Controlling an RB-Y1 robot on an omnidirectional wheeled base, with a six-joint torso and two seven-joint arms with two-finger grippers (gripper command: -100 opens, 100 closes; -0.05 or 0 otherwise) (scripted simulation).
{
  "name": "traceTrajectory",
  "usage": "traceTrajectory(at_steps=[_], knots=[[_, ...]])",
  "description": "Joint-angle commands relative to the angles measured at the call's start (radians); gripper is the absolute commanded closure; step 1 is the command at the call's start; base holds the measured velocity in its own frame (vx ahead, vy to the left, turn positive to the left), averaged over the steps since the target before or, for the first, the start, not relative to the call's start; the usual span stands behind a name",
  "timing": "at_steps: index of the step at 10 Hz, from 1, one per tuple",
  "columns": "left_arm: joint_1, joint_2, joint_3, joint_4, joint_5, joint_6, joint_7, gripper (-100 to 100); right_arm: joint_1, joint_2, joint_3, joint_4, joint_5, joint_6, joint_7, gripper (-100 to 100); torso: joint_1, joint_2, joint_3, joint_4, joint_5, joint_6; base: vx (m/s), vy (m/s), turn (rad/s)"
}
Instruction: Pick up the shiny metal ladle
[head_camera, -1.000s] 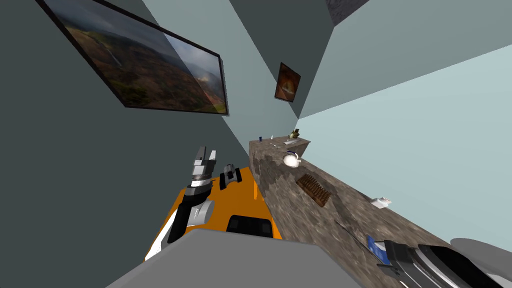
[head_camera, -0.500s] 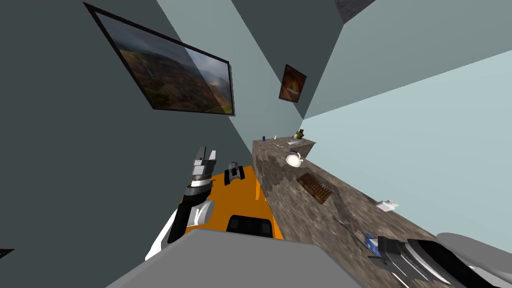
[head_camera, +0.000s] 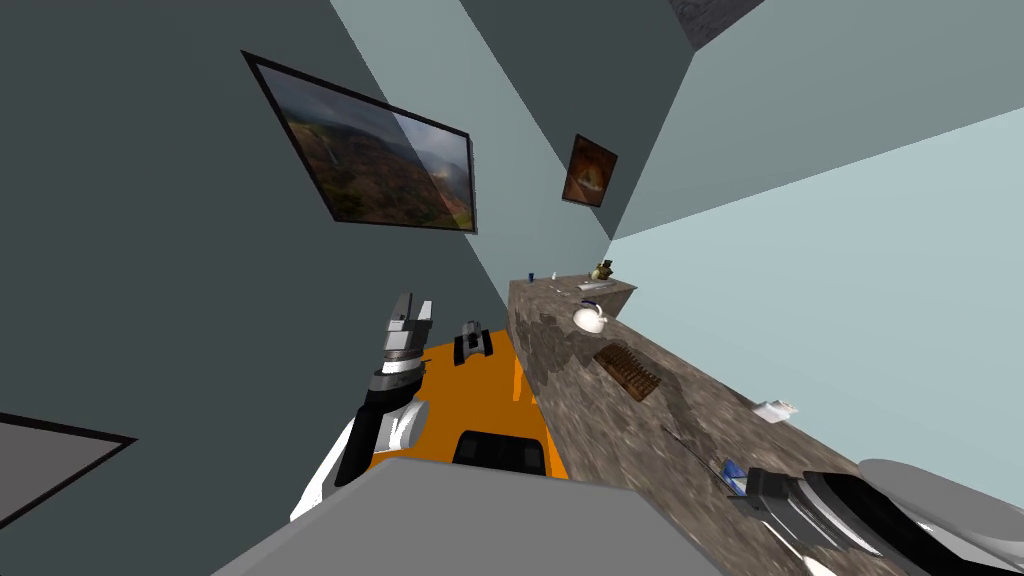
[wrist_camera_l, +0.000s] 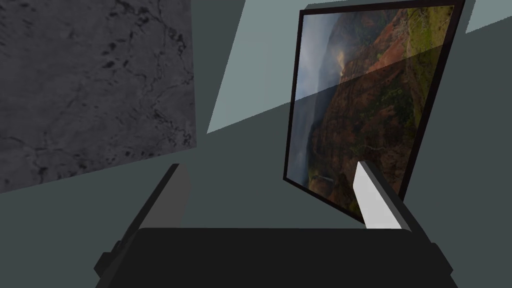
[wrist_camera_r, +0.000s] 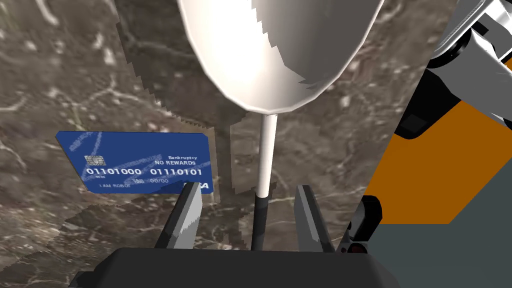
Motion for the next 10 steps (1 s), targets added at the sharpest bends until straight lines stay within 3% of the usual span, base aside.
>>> traceTrajectory(at_steps=[1,4,5,6,10], knots=[[0.0,0.0,0.0,0.0,0.0,0.0,0.0,0,0.0,0.0,0.0,0.0,0.0,0.0,0.0,100,0.0,0.0,0.0,0.0,0.0,0.0,0.0,0.0,0.0],[0.0,0.0,0.0,0.0,0.0,0.0,0.0,0,0.0,0.0,0.0,0.0,0.0,-0.001,-0.001,100,-0.003,-0.002,-0.001,-0.001,-0.001,-0.001,0.0,0.0,0.0],[0.0,0.0,0.0,0.0,0.0,0.0,0.0,0,0.0,0.0,0.0,0.0,0.0,-0.001,-0.001,0,-0.003,-0.003,-0.002,-0.001,-0.001,-0.001,0.0,0.0,0.0],[0.0,0.0,0.0,0.0,0.0,0.0,0.0,0,0.009,-0.009,0.006,0.0,-0.02,-0.001,0.028,100,-0.003,-0.003,-0.002,-0.001,-0.001,-0.001,0.081,-0.008,-0.151],[0.0,0.0,0.0,0.0,0.0,0.0,0.0,0,0.042,-0.042,0.024,0.002,-0.094,-0.008,0.134,100,-0.001,-0.011,-0.006,-0.002,-0.001,-0.001,0.132,0.023,-0.15]])
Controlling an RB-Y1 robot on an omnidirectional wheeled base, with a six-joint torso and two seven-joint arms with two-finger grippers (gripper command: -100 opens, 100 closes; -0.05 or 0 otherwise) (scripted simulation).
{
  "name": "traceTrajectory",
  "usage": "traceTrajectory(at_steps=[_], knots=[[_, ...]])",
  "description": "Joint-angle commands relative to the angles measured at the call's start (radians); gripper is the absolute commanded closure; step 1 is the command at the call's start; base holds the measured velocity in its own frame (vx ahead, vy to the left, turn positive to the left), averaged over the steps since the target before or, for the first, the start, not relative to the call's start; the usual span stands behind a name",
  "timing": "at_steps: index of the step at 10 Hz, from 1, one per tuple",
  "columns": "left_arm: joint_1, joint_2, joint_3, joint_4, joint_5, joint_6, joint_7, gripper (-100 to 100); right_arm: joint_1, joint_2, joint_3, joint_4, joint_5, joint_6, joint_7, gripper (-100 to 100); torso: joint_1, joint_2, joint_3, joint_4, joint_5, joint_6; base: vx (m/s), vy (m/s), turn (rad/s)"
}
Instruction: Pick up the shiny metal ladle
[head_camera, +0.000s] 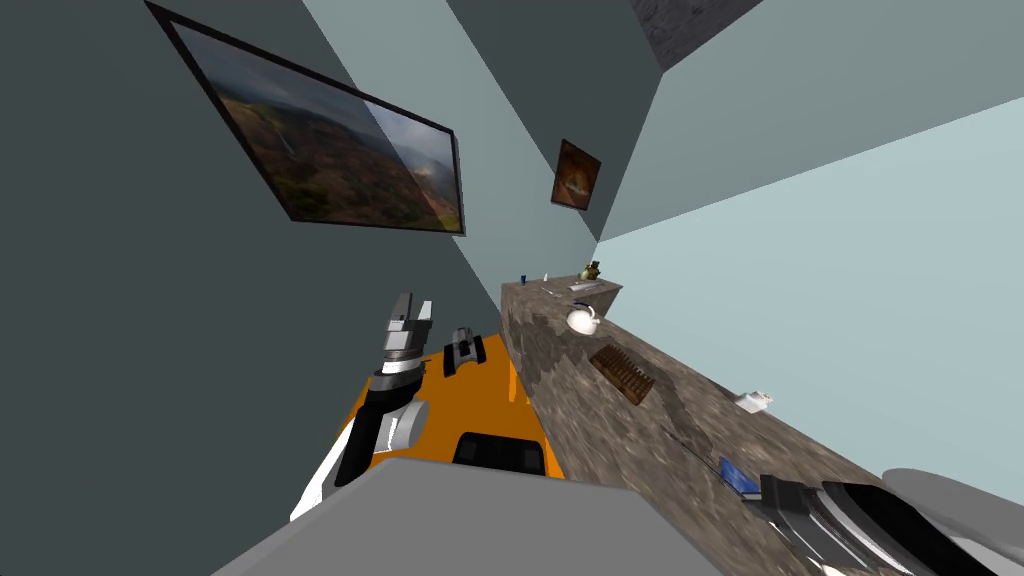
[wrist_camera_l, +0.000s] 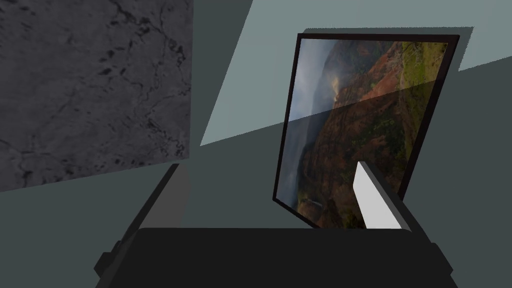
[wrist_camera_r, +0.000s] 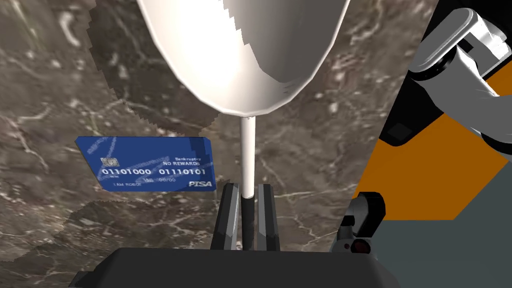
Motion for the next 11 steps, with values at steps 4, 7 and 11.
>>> traceTrajectory(at_steps=[4,7,11], knots=[[0.0,0.0,0.0,0.0,0.0,0.0,0.0,0,0.043,-0.041,0.02,0.0,-0.089,-0.006,0.123,100,-0.001,0.002,0.001,0.0,0.0,0.0,0.112,0.024,-0.144],[0.0,0.0,0.0,0.0,0.0,0.0,0.0,0,0.065,-0.063,0.032,0.002,-0.138,-0.011,0.199,100,0.0,0.0,0.0,0.0,0.0,-0.001,0.117,0.03,-0.126],[0.0,0.0,0.0,0.0,0.0,0.0,0.0,0,0.074,-0.072,0.038,0.003,-0.159,-0.013,0.227,0,-0.001,0.004,0.002,0.001,0.0,-0.002,0.062,0.017,-0.07]])
